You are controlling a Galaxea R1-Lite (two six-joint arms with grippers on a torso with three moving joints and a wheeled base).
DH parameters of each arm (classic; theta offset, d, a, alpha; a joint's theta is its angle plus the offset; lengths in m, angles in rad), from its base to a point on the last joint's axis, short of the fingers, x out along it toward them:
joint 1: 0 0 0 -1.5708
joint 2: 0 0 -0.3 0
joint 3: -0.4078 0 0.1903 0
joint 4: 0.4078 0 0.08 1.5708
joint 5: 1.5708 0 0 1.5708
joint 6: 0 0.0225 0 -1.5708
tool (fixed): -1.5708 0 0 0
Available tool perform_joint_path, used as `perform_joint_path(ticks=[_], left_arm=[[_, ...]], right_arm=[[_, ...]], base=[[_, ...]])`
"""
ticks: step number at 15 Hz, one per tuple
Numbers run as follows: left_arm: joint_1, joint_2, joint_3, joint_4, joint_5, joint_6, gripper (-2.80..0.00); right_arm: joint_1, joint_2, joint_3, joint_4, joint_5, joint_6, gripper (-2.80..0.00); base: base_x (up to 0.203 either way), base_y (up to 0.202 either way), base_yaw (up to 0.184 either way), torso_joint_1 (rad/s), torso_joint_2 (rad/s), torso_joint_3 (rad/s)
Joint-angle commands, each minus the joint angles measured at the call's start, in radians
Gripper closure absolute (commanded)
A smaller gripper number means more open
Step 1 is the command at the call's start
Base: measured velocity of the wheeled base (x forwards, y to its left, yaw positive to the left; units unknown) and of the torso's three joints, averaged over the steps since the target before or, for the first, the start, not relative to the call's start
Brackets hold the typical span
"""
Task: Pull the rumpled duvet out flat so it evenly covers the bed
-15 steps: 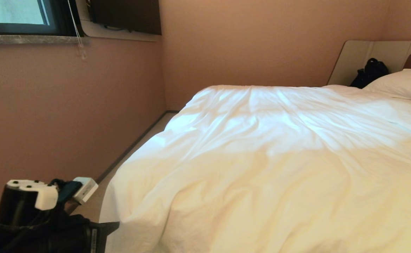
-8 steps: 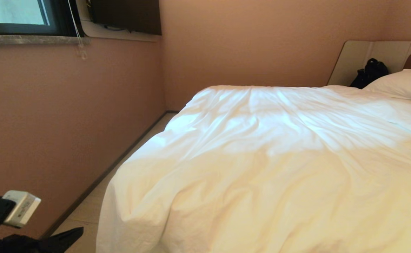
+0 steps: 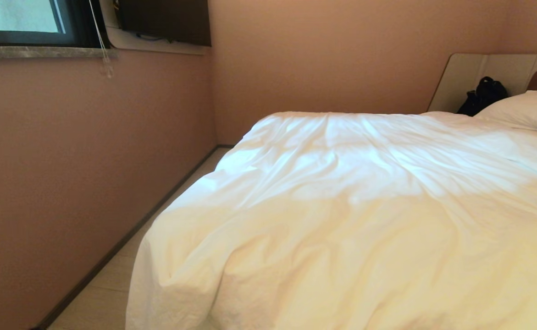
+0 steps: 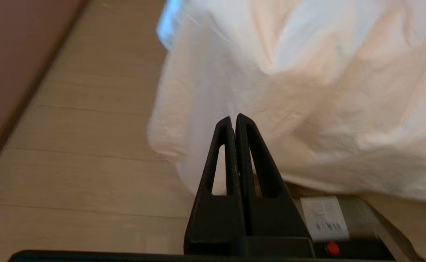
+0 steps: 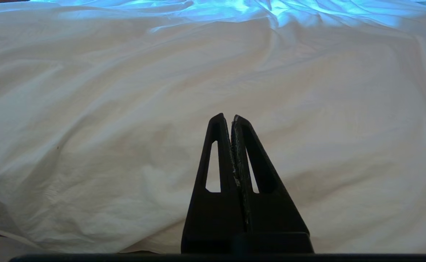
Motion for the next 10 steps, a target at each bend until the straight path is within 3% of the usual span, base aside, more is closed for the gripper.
perform_joint_path(ticks=[1, 4, 6, 10], left_arm=[[0.000, -0.086, -0.002, 0.003, 0.066, -0.001, 0.00], [0.011, -0.181, -0.006, 0.029, 0.140, 0.003, 0.00], [0.066, -0.197, -0.015, 0.060, 0.167, 0.010, 0.00], [0.183, -0.266, 0.007, 0.060, 0.177, 0.091, 0.00]], right_arm=[[0.000, 0.001, 0.000, -0.001, 0.000, 0.000, 0.00], [0.000, 0.001, 0.000, 0.001, 0.000, 0.000, 0.00], [0.000, 0.001, 0.000, -0.001, 0.000, 0.000, 0.00], [0.000, 0.000, 0.000, 0.001, 0.000, 0.000, 0.00]], base=[[0.000, 0.000, 0.000, 0.000, 0.00, 0.000], [0.000, 0.000, 0.000, 0.000, 0.00, 0.000], [0.000, 0.000, 0.000, 0.000, 0.00, 0.000], [0.000, 0.000, 0.000, 0.000, 0.00, 0.000]])
